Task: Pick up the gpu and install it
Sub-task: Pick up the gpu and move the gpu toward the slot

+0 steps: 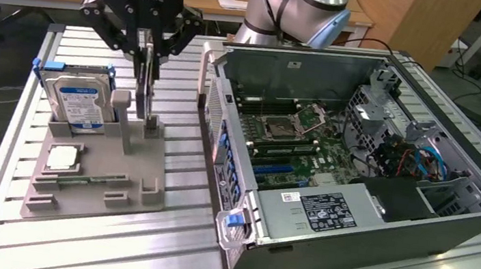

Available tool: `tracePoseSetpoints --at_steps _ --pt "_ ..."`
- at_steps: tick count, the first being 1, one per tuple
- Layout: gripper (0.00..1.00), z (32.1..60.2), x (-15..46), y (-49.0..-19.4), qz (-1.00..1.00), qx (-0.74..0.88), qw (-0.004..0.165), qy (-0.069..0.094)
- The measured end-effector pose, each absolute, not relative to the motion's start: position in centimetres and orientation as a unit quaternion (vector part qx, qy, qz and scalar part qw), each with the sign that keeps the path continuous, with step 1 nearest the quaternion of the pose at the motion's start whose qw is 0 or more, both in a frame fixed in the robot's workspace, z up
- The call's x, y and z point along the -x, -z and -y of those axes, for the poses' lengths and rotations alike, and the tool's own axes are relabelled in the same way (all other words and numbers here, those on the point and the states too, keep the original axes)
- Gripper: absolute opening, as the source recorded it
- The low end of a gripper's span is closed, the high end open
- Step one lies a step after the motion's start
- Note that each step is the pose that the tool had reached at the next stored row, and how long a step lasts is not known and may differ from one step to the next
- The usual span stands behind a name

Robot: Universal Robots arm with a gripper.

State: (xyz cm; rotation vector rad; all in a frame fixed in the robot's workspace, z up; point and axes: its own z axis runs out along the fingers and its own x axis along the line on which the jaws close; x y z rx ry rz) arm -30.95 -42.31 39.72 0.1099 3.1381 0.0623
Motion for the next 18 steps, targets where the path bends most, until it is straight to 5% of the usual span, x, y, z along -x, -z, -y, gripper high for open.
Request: tracePoseSetpoints --at_steps 18 --pt "0.28 42.3 31.0 -42.8 -0.999 -0.035 0.000 -0.020"
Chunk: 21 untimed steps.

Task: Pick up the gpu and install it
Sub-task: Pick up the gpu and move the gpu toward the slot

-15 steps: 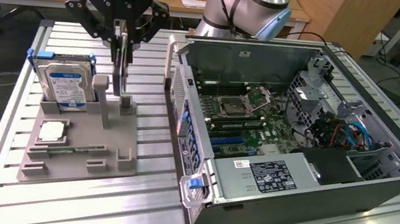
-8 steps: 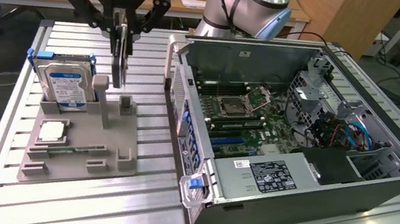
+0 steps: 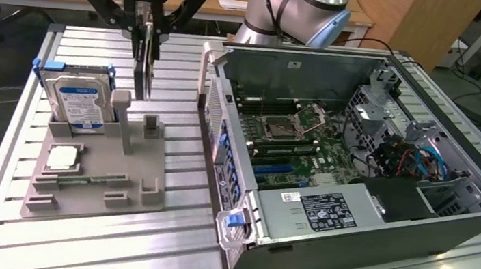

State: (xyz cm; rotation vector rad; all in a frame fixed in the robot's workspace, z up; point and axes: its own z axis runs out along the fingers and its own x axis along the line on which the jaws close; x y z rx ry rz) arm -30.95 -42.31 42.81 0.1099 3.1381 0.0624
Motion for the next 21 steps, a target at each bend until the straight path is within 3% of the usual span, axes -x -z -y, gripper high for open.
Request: tracePoseSetpoints --at_steps 21 --pt "0.28 42.3 29.6 -42.5 -0.999 -0.034 0.007 -0.020"
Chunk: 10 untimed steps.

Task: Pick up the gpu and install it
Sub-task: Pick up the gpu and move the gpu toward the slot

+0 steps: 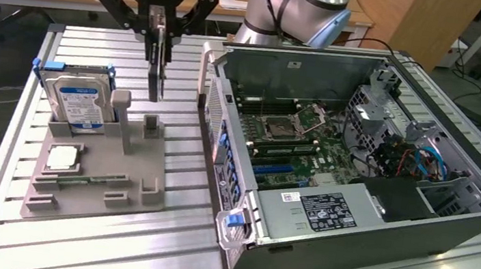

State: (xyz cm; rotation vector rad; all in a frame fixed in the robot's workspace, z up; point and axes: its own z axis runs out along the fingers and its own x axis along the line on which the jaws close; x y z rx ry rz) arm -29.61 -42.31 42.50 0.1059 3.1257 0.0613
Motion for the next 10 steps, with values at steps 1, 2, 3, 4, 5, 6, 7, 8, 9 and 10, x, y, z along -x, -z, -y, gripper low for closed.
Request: tracePoseSetpoints --at_steps 1,2,3,4,5,6,7,8,9,10 --pt "0.28 42.31 29.51 -42.49 -0.999 -0.034 0.007 -0.020" --pt "0.28 42.31 29.41 -42.48 -0.999 -0.034 0.007 -0.020" --pt "0.28 42.31 29.31 -42.47 -0.999 -0.033 0.007 -0.020" --pt "0.28 42.31 29.19 -42.46 -0.999 -0.033 0.008 -0.020" --pt "0.28 42.31 29.08 -42.45 -0.999 -0.033 0.008 -0.020" --pt "0.28 42.31 28.97 -42.44 -0.999 -0.033 0.008 -0.020" --pt "0.28 42.31 28.87 -42.43 -0.999 -0.033 0.008 -0.020" --pt "0.28 42.31 28.76 -42.42 -0.999 -0.033 0.008 -0.020" --pt "0.28 42.31 28.65 -42.41 -0.999 -0.032 0.009 -0.020" --pt "0.28 42.31 28.55 -42.41 -0.999 -0.032 0.009 -0.020"
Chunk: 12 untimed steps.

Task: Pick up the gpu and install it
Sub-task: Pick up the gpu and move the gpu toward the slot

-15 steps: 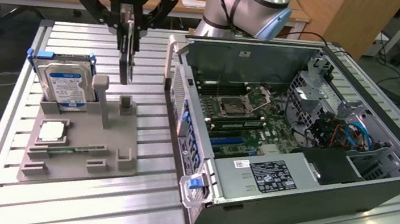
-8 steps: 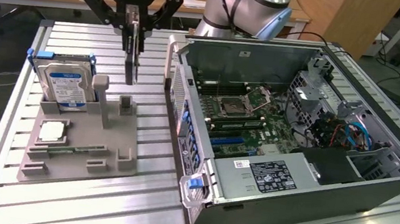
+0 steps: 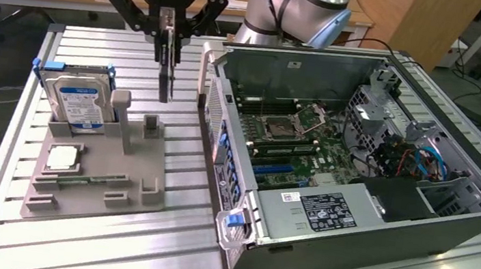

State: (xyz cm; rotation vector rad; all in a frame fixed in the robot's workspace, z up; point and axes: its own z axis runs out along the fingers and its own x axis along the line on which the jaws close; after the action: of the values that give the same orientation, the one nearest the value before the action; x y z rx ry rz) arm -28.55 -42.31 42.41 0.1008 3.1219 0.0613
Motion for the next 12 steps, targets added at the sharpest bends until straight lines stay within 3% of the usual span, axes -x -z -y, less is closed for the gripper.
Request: tracePoseSetpoints --at_steps 12 --pt "0.28 42.3 27.3 -42.3 -0.999 -0.028 0.013 -0.020"
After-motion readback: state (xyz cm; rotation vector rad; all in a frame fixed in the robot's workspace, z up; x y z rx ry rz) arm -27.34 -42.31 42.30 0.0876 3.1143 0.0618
